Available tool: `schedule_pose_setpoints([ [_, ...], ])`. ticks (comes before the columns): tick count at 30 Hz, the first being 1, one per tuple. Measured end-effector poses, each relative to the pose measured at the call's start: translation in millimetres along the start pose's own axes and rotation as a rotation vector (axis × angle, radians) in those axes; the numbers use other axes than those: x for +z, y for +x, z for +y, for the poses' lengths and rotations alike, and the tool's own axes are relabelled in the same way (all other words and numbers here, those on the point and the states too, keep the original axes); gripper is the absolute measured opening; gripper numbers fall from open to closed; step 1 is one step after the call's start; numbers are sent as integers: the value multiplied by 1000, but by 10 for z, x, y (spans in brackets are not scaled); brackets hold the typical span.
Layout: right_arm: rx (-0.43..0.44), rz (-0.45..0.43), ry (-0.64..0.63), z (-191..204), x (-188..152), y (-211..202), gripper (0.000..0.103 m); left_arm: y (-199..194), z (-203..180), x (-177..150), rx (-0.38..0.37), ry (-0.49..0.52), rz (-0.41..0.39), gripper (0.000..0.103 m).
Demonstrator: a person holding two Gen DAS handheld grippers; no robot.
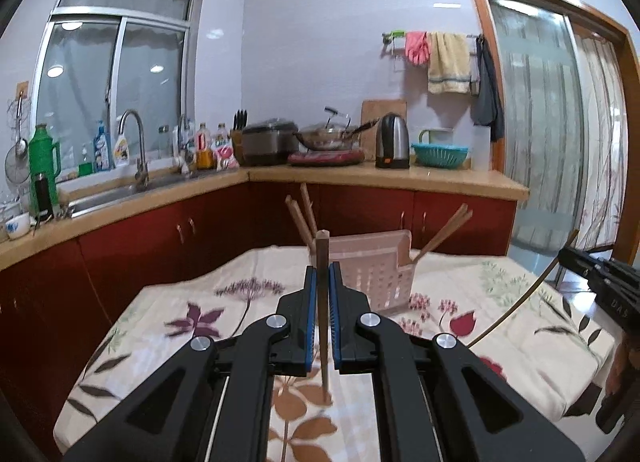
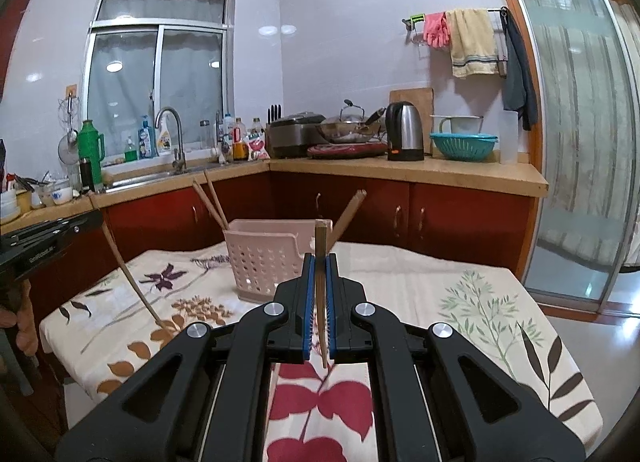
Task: Organize utensils
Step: 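Carry the chopstick in the right gripper above the pink caddy, then lower the chopstick into the caddy and open the right gripper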
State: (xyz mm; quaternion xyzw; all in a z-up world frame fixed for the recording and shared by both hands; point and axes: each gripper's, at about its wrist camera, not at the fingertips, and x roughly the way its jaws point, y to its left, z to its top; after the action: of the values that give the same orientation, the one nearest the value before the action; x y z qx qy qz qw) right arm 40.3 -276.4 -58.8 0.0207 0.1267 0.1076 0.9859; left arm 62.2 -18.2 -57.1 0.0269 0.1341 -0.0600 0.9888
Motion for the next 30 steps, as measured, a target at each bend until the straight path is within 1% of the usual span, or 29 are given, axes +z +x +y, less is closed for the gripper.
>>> schedule_pose_setpoints([
  [9,21,-75,-28,53,339,116,6,83,-27,316,-7,7,-91,7],
  [14,41,-130,-36,69,538,252,6,176,-30,470,-5,6,-137,7],
  [20,68,-198,-29,53,794,475,6,303,-55,731,0,7,-220,7],
  [26,78,-243,-24,8,1004,744,6,574,-120,933,11,9,-280,7],
  [30,82,-255,-23,-12,1091,979,6,806,-138,1027,32,9,-301,7],
])
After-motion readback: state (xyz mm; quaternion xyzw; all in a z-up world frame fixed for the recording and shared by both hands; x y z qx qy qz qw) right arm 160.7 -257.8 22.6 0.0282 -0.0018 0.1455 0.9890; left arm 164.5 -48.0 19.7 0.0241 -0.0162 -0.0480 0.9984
